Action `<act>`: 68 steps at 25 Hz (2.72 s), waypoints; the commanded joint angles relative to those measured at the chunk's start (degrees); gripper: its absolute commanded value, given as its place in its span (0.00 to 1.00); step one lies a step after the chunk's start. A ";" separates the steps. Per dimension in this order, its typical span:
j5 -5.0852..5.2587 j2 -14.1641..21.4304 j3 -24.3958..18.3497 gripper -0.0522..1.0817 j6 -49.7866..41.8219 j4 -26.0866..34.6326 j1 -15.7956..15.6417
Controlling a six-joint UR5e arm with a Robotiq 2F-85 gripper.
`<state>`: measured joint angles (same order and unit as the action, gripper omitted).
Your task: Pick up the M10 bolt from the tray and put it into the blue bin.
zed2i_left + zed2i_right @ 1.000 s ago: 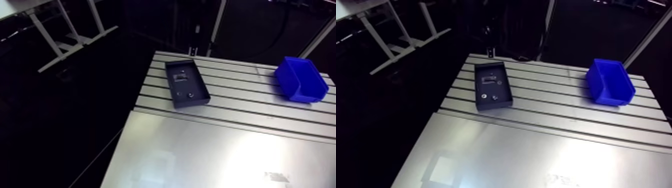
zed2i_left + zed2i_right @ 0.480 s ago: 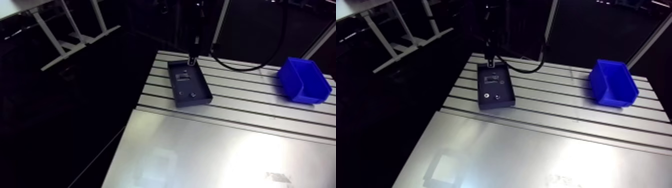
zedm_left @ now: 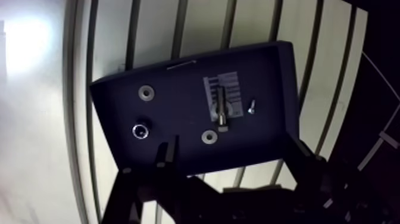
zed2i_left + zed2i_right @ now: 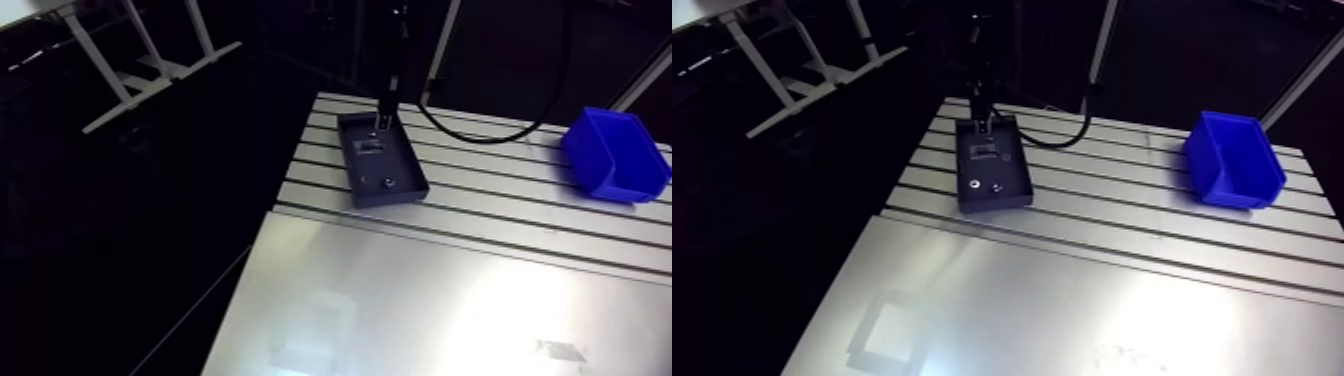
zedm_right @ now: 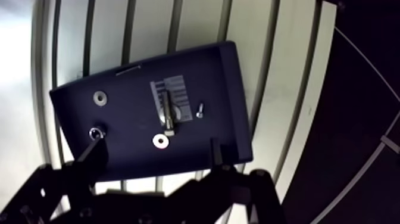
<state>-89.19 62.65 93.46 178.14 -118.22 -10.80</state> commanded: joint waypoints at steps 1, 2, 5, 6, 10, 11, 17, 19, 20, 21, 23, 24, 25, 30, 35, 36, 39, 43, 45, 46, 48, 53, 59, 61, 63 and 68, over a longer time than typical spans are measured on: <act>-0.14 -1.89 0.10 0.16 -0.28 -1.19 -0.98; -0.23 -1.97 0.18 0.18 -0.36 -1.98 -0.98; -0.32 -2.68 0.27 0.24 -0.36 -2.51 -0.98; -0.41 -2.77 0.18 0.25 -0.28 -2.51 -0.89; -0.41 -2.85 0.36 0.29 -0.19 -2.77 -0.89; -0.41 -3.29 0.36 0.30 -0.10 -2.77 -0.89; -0.41 -3.64 0.54 0.34 -0.36 -2.77 -0.98; -0.41 -4.00 0.54 0.41 -0.45 -2.86 -0.89; -0.41 -4.17 0.54 0.41 -0.45 -2.86 -0.89; -0.41 -4.35 0.54 0.41 -0.45 -2.86 -0.89; -0.50 -4.44 0.54 0.41 -0.45 -2.86 -0.98; -0.50 -4.70 0.54 0.41 -0.45 -2.86 -0.89; -0.50 -5.05 0.54 0.41 -0.45 -2.86 -0.89; -1.29 -5.31 0.71 0.42 -0.28 -4.18 -0.98; -1.46 -5.93 0.62 0.43 -0.19 -4.53 -0.98; -1.46 -5.93 0.62 0.43 -0.19 -4.53 -0.98; -1.46 -6.02 0.89 0.44 -0.28 -4.62 -0.98; -1.46 -6.02 0.97 0.48 -0.28 -4.71 -0.98; -1.46 -5.93 1.06 0.48 -0.36 -4.71 -0.98; -1.37 -5.93 1.06 0.50 -0.28 -4.71 -0.98; -1.37 -5.93 1.06 0.53 -0.36 -4.79 -1.07; -1.37 -6.02 1.06 0.57 -0.45 -4.79 -1.33; -1.37 -6.02 0.97 0.63 -0.36 -4.79 -1.33; -1.37 -6.02 0.80 0.64 -0.36 -4.79 -1.33; -1.37 -6.02 0.80 0.65 -0.36 -4.88 -1.33; -1.37 -6.02 1.06 0.68 -0.19 -6.29 -1.33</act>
<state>-90.57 56.67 94.43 177.82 -123.55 -12.13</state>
